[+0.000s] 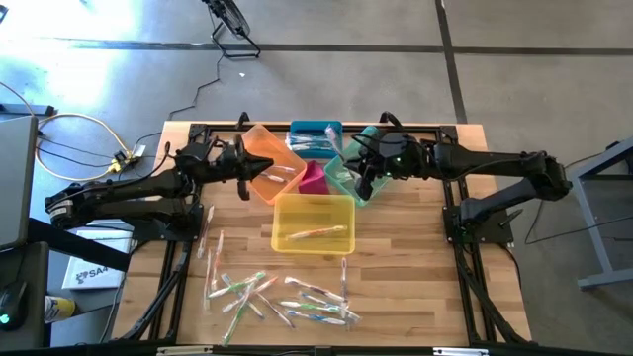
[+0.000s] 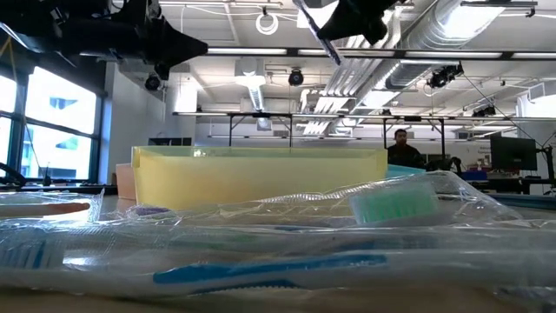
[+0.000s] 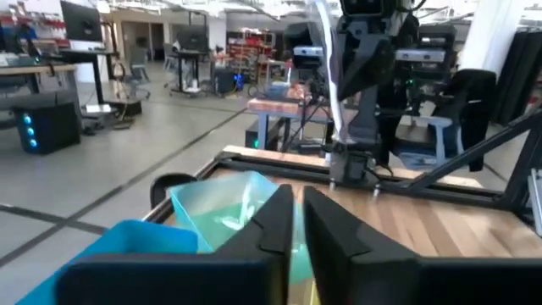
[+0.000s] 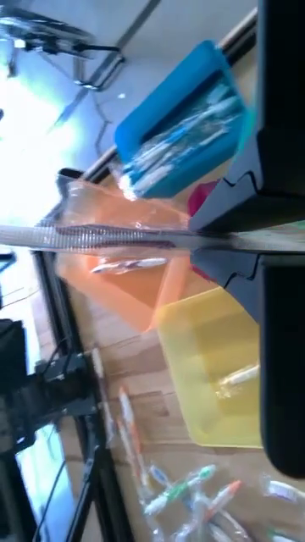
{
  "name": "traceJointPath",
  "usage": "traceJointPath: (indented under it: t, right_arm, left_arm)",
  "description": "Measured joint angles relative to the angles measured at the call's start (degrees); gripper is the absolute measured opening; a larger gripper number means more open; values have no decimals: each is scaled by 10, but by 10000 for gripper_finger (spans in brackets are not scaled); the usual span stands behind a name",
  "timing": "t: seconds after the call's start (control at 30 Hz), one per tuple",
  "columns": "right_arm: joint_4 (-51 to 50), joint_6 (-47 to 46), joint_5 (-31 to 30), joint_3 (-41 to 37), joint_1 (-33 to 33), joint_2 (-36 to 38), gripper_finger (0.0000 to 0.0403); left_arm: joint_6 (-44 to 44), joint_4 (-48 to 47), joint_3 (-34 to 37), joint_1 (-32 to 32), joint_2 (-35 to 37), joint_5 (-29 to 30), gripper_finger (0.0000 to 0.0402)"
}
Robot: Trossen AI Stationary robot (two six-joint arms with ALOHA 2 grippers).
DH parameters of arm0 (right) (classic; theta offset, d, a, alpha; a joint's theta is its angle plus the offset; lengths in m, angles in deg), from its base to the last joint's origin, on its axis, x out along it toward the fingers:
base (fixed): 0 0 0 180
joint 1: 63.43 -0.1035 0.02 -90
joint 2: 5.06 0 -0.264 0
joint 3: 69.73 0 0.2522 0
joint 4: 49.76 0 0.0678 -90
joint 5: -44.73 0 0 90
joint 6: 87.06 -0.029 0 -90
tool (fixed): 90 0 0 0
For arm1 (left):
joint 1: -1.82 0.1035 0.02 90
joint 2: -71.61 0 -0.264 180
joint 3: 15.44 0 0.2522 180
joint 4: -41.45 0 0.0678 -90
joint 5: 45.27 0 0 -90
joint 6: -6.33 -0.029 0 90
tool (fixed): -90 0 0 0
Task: Pick & Place Toothbrushes
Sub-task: Put the purple toothbrush into the orange bin
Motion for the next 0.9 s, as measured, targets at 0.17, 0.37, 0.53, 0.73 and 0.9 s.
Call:
traceJointPath:
  t: [0.17,0.37,0.53,0.73,0.9]
  right_arm:
    - [54,31,44,0,4,-28,13]
    - [132,80,64,0,1,-78,13]
    - [208,105,106,0,1,-117,13]
    - [245,108,134,0,1,-151,13]
    - [250,108,134,0,1,-161,13]
  left_arm:
    - [36,69,0,0,-12,1,95]
    - [56,151,0,0,-45,-26,123]
    - [85,182,0,0,-82,-59,124]
    - [86,189,-40,0,-137,-109,124]
    - [86,188,-80,0,-183,-120,124]
